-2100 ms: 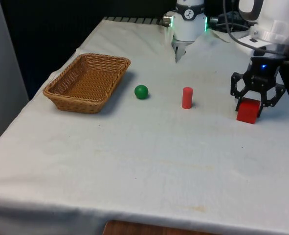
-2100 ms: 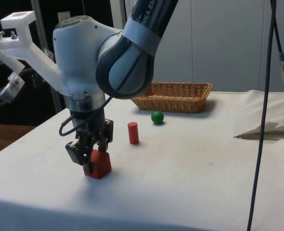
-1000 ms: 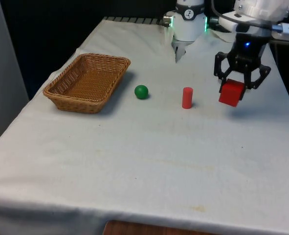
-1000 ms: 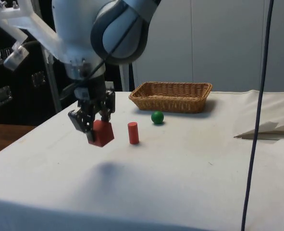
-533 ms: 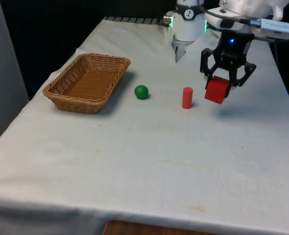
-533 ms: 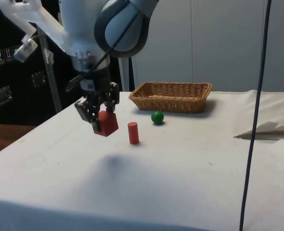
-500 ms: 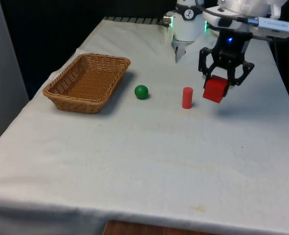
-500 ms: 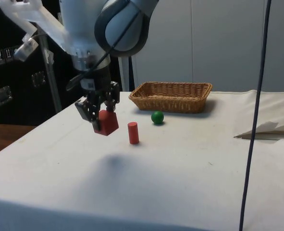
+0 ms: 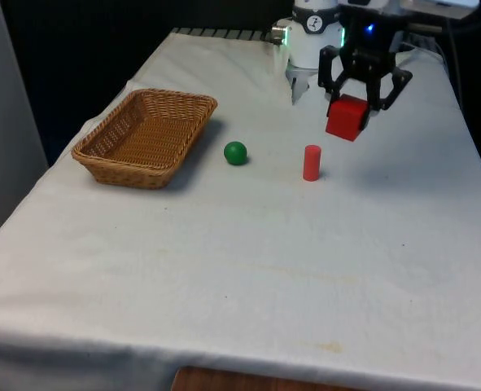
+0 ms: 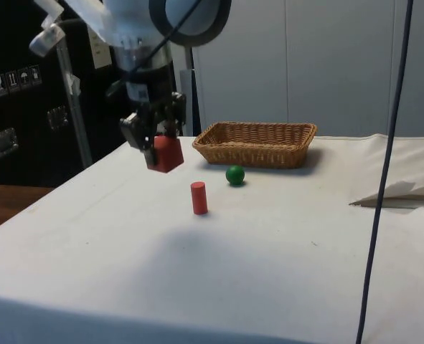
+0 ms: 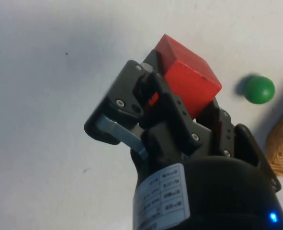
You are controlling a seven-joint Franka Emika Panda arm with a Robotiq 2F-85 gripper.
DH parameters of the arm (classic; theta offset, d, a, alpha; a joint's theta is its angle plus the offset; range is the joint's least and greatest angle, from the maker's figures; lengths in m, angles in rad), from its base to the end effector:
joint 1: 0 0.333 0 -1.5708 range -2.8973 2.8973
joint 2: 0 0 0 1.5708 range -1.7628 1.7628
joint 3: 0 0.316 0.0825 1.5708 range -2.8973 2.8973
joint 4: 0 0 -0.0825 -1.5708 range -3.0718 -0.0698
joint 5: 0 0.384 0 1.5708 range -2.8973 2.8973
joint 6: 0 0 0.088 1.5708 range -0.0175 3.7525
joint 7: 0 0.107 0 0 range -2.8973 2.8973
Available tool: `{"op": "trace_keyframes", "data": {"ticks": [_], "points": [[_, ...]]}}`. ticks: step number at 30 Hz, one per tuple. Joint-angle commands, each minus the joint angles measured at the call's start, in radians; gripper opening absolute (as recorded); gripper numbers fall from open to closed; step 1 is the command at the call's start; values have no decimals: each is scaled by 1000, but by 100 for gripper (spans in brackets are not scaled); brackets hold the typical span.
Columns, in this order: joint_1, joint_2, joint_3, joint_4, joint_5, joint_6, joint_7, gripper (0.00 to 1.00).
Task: Pick up the object to the left of the cylinder and place it into the basket.
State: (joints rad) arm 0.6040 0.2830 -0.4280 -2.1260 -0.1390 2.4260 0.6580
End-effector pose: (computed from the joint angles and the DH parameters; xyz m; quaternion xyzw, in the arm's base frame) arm 0.5671 0.1043 0.2920 0.9782 -0.1786 0.0591 0.0879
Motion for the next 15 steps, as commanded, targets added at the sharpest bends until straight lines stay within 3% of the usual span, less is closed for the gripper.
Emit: {"op": "trace_keyframes", "data": {"ticks": [1,4,15], "points": [[0,-8,-2,-1,-3,-7,0,2],[-2,-46,-15,-29,-26,-7,1,2],[-13,-86,-33,-99,-44,25,-12,2]]}}
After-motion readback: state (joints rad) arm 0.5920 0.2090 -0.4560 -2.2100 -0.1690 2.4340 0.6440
